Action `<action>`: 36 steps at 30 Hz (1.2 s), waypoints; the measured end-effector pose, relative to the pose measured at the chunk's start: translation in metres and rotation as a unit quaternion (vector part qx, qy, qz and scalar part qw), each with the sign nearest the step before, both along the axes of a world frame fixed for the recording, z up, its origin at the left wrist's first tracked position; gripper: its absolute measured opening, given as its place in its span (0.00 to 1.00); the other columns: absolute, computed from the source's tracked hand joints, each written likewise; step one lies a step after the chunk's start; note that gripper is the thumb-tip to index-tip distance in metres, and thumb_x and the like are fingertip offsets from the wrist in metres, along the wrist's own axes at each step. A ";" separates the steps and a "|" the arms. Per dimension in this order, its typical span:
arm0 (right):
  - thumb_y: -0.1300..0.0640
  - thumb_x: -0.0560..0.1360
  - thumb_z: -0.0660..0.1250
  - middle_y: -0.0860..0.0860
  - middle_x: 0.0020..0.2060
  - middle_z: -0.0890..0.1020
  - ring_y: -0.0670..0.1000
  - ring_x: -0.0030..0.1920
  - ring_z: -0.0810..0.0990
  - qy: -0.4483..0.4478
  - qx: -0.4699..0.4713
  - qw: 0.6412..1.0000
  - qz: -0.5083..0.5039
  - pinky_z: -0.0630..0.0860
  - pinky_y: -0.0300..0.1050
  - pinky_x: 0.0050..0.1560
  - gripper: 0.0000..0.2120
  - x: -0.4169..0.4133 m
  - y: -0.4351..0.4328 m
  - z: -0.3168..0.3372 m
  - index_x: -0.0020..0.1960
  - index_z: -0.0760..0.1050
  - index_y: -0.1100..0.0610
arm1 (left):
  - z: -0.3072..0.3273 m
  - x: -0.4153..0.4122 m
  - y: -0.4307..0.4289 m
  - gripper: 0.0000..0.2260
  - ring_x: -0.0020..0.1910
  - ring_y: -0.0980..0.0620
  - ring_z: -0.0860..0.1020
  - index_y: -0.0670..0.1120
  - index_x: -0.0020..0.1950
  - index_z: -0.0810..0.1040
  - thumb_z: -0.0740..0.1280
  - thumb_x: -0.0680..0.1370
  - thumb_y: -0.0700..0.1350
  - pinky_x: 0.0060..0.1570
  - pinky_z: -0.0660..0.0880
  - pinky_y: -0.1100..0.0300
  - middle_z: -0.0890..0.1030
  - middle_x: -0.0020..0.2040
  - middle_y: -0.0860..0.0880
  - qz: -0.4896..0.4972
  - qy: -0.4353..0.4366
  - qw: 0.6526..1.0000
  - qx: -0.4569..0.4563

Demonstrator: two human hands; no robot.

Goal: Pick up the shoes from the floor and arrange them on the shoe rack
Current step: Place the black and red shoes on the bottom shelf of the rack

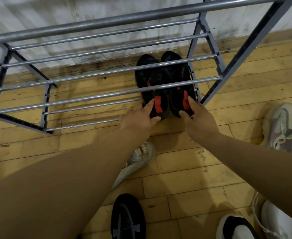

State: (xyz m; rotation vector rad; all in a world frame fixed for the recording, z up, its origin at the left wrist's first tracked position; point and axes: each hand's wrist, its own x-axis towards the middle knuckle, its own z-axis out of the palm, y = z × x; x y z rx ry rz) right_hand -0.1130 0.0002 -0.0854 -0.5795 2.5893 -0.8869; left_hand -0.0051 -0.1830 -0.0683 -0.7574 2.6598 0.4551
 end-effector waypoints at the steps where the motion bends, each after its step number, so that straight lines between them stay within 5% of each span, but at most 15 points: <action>1: 0.42 0.83 0.59 0.49 0.73 0.70 0.54 0.69 0.72 0.005 0.021 1.000 0.017 0.74 0.51 0.62 0.30 -0.002 0.001 -0.001 0.82 0.56 0.48 | -0.002 0.000 0.000 0.31 0.72 0.38 0.70 0.64 0.83 0.45 0.53 0.83 0.67 0.67 0.68 0.36 0.62 0.81 0.47 -0.001 0.003 1.000 0.005; 9: 0.39 0.83 0.55 0.52 0.78 0.65 0.58 0.71 0.72 0.028 0.121 0.986 0.114 0.75 0.56 0.61 0.32 -0.016 0.015 0.005 0.82 0.48 0.45 | -0.011 0.009 0.001 0.30 0.69 0.38 0.71 0.62 0.83 0.43 0.51 0.84 0.65 0.70 0.66 0.37 0.74 0.70 0.43 -0.014 0.012 1.000 0.006; 20: 0.35 0.81 0.53 0.52 0.80 0.61 0.60 0.71 0.72 0.000 0.188 0.978 0.093 0.75 0.58 0.61 0.32 0.011 0.065 0.009 0.81 0.45 0.40 | -0.009 0.033 0.052 0.28 0.73 0.38 0.67 0.64 0.82 0.43 0.49 0.84 0.65 0.71 0.64 0.35 0.71 0.74 0.46 -0.028 -0.002 0.999 0.033; 30: 0.40 0.82 0.58 0.48 0.79 0.62 0.55 0.75 0.67 -0.029 0.131 0.989 0.055 0.69 0.54 0.66 0.33 0.024 0.090 0.019 0.82 0.47 0.40 | -0.005 0.060 0.058 0.31 0.71 0.42 0.69 0.65 0.82 0.40 0.54 0.84 0.62 0.72 0.66 0.41 0.72 0.73 0.46 -0.070 0.039 0.992 0.098; 36: 0.42 0.81 0.62 0.50 0.75 0.63 0.57 0.59 0.79 -0.031 0.108 0.994 0.000 0.77 0.56 0.52 0.37 0.078 0.101 0.020 0.80 0.42 0.40 | -0.008 0.142 0.040 0.35 0.78 0.42 0.60 0.64 0.82 0.47 0.60 0.80 0.67 0.76 0.60 0.41 0.61 0.79 0.48 0.049 0.035 0.997 0.038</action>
